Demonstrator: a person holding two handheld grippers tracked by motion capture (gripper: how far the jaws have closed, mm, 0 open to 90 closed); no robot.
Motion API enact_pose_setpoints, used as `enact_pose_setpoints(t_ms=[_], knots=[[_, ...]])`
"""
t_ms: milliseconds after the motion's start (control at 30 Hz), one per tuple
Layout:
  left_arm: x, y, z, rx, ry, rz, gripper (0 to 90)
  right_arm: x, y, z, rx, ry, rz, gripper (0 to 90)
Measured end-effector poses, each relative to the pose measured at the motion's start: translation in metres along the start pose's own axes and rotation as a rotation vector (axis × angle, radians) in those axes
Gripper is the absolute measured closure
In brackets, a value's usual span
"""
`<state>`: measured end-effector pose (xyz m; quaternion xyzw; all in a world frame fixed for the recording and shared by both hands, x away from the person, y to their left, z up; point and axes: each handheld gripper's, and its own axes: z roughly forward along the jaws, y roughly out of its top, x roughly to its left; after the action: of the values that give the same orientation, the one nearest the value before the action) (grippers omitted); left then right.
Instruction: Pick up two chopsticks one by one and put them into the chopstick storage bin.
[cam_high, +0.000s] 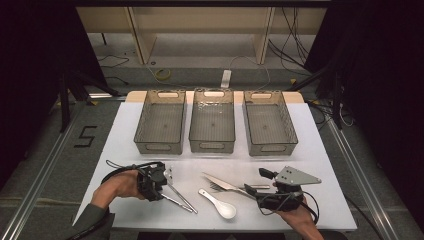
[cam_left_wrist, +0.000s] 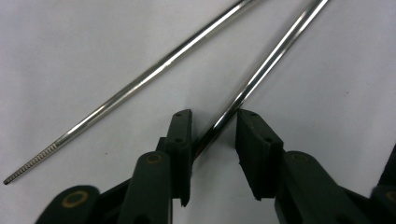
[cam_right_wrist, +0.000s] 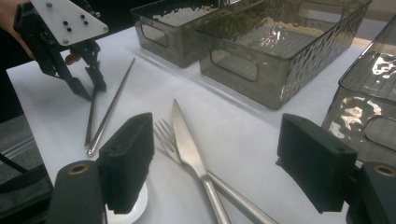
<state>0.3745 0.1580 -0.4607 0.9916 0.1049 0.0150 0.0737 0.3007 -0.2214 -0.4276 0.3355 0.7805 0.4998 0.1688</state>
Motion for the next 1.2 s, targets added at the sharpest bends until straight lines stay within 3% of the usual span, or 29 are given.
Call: enact_pose_setpoints(t_ms=[733,1033,1200], knots=[[-0.0043,-0.0009,-0.0006,0.004,-0.027,0.092,83.8,0.0012,0.0000,0.0019,0.026,-0.007,-0.016,28.2],[-0.0040,-0.0022,-0.0016,-0.013,-0.032,0.103,84.9,0.0014,0.0000,0.0025,0.029,-0.005,-0.020,28.3],[-0.0035,-0.0043,-0.0080,-0.038,-0.023,0.077,85.0,0.0012,0.0001,0.0022,0.029,-0.004,-0.018,28.3]])
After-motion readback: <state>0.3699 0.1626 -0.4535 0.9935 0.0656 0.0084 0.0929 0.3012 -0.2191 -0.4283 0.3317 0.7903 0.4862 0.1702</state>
